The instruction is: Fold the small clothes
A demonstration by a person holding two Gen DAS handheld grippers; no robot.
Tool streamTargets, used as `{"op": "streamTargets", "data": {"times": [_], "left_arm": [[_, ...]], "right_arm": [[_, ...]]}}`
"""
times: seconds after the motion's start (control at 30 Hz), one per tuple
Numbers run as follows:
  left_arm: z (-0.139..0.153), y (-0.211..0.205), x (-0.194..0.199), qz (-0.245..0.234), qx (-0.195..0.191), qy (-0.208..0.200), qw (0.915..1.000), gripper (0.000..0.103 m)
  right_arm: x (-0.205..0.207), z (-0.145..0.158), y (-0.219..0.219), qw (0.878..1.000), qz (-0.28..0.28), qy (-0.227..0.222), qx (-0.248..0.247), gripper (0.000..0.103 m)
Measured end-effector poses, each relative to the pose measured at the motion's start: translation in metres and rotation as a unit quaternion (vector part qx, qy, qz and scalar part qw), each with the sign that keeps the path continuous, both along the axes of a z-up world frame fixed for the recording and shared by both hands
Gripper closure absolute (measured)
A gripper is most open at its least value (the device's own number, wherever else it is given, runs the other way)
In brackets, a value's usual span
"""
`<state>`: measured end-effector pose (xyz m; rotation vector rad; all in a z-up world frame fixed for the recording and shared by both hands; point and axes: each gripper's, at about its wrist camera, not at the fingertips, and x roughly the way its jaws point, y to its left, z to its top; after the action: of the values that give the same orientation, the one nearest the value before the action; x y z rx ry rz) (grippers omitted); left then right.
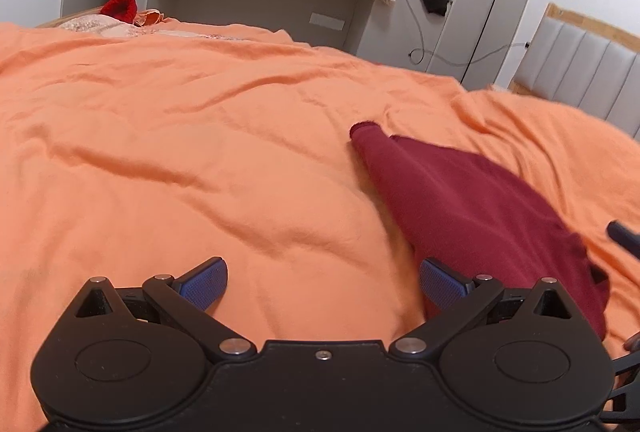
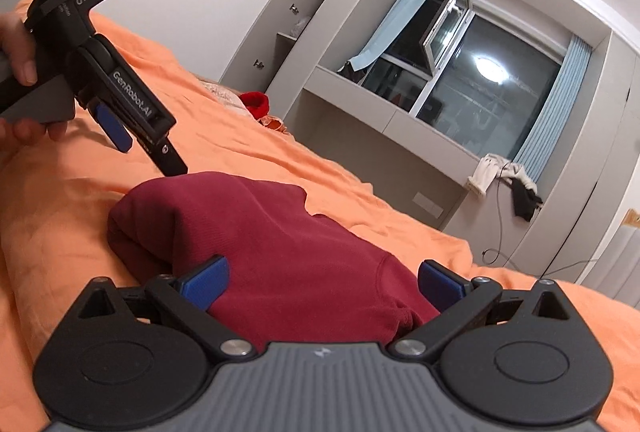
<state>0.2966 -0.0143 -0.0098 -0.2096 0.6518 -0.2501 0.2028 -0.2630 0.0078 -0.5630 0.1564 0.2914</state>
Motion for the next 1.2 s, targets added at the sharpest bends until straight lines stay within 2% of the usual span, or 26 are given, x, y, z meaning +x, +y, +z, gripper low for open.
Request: {"op": "streamTargets", "data": {"times": [0.13, 0.23, 0.33, 0.43, 0.5, 0.63, 0.7, 0.8, 0.9, 0.97, 1.1, 1.13, 1.2], "left_arm": [[0.003, 0.004, -0.003, -0.008, -0.025, -0.012, 0.9996, 0.001], [0.004, 0.001, -0.003, -0.018, -0.034, -0.016, 0.9991, 0.001], [0.002, -0.001, -0.003, -0.027, -0.043, -0.018, 0.9985, 0.001], [0.003, -0.002, -0.002, -0.04, -0.058, -0.02, 0.9973, 0.001], [0.003, -0.003, 0.001, -0.051, -0.07, -0.018, 0.9961, 0.001], [0.004, -0.01, 0.012, -0.078, -0.085, -0.011, 0.9932, 0.001], [0.006, -0.016, 0.021, -0.097, -0.094, -0.004, 0.9907, 0.001], [0.007, -0.026, 0.039, -0.126, -0.102, 0.017, 0.9866, 0.001], [0.005, -0.036, 0.056, -0.147, -0.092, 0.033, 0.9843, 0.001], [0.001, -0.038, 0.065, -0.154, -0.089, 0.033, 0.9836, 0.001], [-0.017, -0.032, 0.075, -0.146, -0.127, 0.048, 0.9799, 0.001], [-0.02, -0.032, 0.076, -0.148, -0.128, 0.052, 0.9793, 0.001], [-0.021, -0.032, 0.074, -0.155, -0.121, 0.045, 0.9795, 0.001]], "right_arm": [[0.003, 0.016, -0.013, 0.999, 0.025, 0.016, -0.01, 0.0], [0.008, 0.027, -0.034, 0.998, 0.011, 0.036, 0.054, 0.0], [0.021, 0.035, -0.064, 0.986, -0.023, 0.071, 0.149, 0.0], [0.04, 0.037, -0.096, 0.96, -0.069, 0.115, 0.244, 0.0], [0.052, 0.034, -0.119, 0.934, -0.087, 0.151, 0.312, 0.0], [0.076, 0.02, -0.162, 0.859, -0.088, 0.223, 0.452, 0.0], [0.087, 0.013, -0.176, 0.835, -0.093, 0.242, 0.486, 0.0], [0.106, 0.0, -0.188, 0.808, -0.113, 0.264, 0.515, 0.0], [0.121, -0.012, -0.19, 0.786, -0.117, 0.283, 0.537, 0.0], [0.128, -0.018, -0.189, 0.778, -0.108, 0.279, 0.552, 0.0], [0.136, -0.029, -0.185, 0.764, -0.1, 0.271, 0.577, 0.0], [0.136, -0.031, -0.184, 0.761, -0.096, 0.269, 0.583, 0.0], [0.137, -0.034, -0.179, 0.767, -0.091, 0.266, 0.577, 0.0]]}}
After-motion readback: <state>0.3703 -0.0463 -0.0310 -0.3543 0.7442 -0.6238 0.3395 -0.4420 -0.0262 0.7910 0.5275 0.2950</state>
